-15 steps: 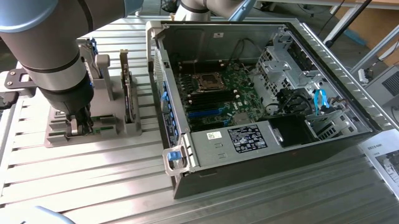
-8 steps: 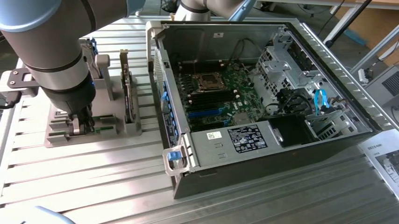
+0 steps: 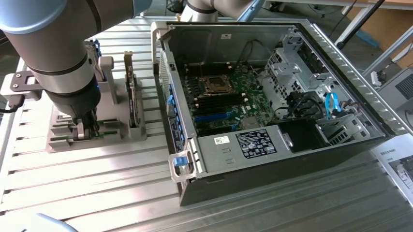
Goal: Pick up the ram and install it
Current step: 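Pick up the ram and move it above insertion slot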
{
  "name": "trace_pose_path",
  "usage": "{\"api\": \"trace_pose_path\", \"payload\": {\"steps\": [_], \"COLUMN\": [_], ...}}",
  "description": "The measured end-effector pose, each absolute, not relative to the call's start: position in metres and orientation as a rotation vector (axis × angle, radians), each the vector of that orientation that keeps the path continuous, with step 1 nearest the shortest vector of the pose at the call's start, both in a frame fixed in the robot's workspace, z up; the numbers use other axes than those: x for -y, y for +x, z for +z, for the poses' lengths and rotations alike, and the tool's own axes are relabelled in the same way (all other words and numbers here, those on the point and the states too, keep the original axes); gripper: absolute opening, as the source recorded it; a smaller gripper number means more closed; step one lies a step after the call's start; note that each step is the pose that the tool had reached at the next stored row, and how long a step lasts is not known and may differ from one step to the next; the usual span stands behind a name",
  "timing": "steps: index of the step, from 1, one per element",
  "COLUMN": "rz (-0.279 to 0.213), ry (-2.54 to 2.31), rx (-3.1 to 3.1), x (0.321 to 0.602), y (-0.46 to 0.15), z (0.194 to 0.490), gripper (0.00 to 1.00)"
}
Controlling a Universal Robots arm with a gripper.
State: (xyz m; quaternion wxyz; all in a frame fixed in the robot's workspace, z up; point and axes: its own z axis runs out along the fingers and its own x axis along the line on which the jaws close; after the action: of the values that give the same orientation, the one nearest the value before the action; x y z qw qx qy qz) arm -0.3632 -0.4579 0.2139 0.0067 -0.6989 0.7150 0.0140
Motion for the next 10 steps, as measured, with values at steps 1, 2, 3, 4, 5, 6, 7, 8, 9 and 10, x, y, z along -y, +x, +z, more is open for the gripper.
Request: {"api": "trace_pose_path", "payload": {"steps": [1,2,3,4,5,6,7,8,9,10], "rz": [0.044,0.044,0.044,0.044,0.044,0.044,0.044,0.044,0.044,0.044], "ry": [-2.186,-2.186,-2.186,-2.187,-2.186,-2.187,-2.186,-2.186,-2.186,-2.186], "rx": [-2.237,-2.236,-2.237,-2.237,-2.237,-2.237,-2.237,-2.237,-2.237,-2.237], "x": [0.4579,0.4579,0.4579,0.4579,0.4579,0.4579,0.4579,0.4579,0.4579,0.4579], "y": [-0.3632,-0.3632,-0.3632,-0.3632,-0.3632,-0.3632,-0.3632,-0.3632,-0.3632,-0.3632], "z": [0.2135,0.2128,0.2126,0.2125,0.2125,0.2124,0.2122,0.2120,0.2117,0.2117], "gripper": [0.22,0.22,0.22,0.22,0.22,0.22,0.22,0.22,0.22,0.22]}}
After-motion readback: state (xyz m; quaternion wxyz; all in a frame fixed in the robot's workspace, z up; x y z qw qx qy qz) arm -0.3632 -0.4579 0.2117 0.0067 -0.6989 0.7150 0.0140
